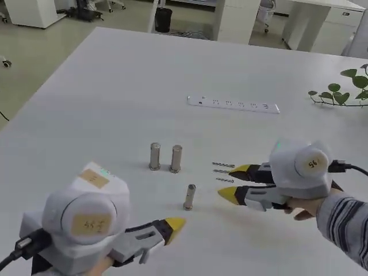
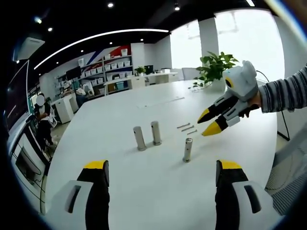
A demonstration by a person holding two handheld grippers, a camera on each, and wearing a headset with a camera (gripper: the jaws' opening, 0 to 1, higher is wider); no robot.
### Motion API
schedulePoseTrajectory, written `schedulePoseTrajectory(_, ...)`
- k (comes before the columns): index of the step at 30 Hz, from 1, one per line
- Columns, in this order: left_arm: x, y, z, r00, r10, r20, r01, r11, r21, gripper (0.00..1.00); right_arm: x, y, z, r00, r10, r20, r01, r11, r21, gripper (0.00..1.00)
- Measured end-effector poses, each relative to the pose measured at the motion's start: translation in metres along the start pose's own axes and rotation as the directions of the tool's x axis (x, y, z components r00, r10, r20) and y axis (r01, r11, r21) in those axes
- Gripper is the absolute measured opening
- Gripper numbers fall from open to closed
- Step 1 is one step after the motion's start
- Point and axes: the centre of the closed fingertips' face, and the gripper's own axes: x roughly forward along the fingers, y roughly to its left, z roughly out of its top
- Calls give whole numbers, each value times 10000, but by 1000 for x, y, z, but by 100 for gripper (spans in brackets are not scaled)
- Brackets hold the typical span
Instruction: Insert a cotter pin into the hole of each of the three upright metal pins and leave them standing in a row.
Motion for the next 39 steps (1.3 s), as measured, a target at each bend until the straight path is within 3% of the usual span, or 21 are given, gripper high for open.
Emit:
schedulePoseTrajectory(1, 0, 0, 0, 10000, -13, -7, 13, 10000, -4, 91, 1, -3, -2, 9998, -41, -195, 42, 9999, 98, 25)
schedulePoseTrajectory(3, 0, -2, 1, 10000, -79, 31, 79, 10000, -45, 90, 3, -7, 2, 10000, 2, -27, -2, 9999, -142, 23)
schedulePoseTrajectory(7, 1, -4, 0, 9998, -201, 26, 201, 9997, -124, 89, 7, -15, -4, 9971, 74, -761, -88, 9998, -179, 21)
schedulePoseTrajectory(9, 1, -5, 1, 9996, -279, 55, 279, 9995, -177, 88, 10, -16, -5, 9961, 164, -864, -171, 9998, -74, 19)
schedulePoseTrajectory(15, 1, -9, 0, 9987, -497, 89, 500, 9981, -361, 86, 18, -21, -15, 9845, 360, -1719, -397, 9990, -181, 16)
schedulePoseTrajectory(20, 1, -10, 0, 9983, -571, 115, 575, 9975, -417, 85, 23, -19, -17, 9774, 637, -2016, -662, 9978, -54, 15)
schedulePoseTrajectory(24, 1, -9, 0, 9981, -604, 114, 610, 9965, -564, 85, 28, -18, -22, 9656, 799, -2475, -885, 9958, -236, 13)
schedulePoseTrajectory(32, 2, -11, -1, 9972, -738, 98, 743, 9946, -730, 85, 33, -19, -20, 9523, 1140, -2830, -1196, 9928, -26, 8)
schedulePoseTrajectory(39, 2, -14, -3, 9964, -850, -5, 847, 9937, -736, 82, 32, -19, -22, 9424, 1014, -3188, -1269, 9901, -605, 0)
